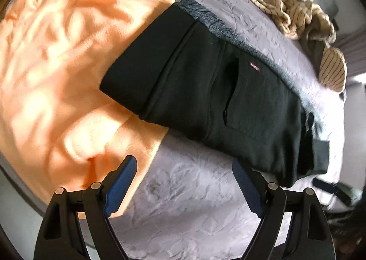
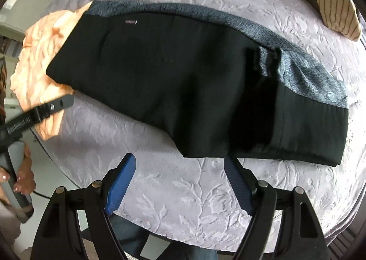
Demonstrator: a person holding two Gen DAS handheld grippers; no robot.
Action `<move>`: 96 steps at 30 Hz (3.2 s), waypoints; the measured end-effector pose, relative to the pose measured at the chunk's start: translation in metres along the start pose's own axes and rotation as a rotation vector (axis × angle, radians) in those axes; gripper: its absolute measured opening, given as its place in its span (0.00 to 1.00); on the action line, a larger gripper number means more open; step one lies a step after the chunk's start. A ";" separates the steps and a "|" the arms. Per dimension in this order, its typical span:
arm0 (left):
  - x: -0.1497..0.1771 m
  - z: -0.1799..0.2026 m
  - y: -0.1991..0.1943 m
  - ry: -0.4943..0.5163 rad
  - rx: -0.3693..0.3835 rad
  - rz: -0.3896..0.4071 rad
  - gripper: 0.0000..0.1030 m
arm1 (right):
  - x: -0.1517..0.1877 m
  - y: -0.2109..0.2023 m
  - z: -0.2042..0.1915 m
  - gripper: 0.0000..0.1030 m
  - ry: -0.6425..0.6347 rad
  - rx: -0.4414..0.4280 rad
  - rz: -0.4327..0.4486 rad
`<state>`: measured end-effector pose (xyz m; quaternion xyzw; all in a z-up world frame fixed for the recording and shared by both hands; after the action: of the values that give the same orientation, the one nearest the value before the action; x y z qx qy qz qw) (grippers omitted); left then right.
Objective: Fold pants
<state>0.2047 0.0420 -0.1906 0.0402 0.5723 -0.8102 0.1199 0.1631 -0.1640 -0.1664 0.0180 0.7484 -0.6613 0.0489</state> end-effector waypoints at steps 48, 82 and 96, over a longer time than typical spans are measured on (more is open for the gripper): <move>-0.027 0.096 0.026 0.639 -0.467 0.383 0.37 | -0.179 -0.048 -0.123 0.82 -0.216 -0.398 -0.066; 0.024 0.327 -0.060 0.875 -0.127 0.551 0.37 | -0.094 -0.169 0.097 0.21 0.137 -0.733 0.309; 0.146 0.435 0.080 1.142 -0.123 0.312 0.37 | 0.013 -0.065 0.301 0.24 0.530 -0.711 0.334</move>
<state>0.1142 -0.4122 -0.1446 0.5462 0.5795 -0.5985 -0.0873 0.1591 -0.4708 -0.1397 0.2884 0.9019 -0.3195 -0.0350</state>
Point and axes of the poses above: each gripper's, at about its wrist camera, not at the fingertips, and y roughly the way its jaws point, z to its right, x to its underside, the point moved 8 cm from there along y, roughly the way its jaws point, and after that the axes turned 5 degrees about z, right-handed, at the moved point
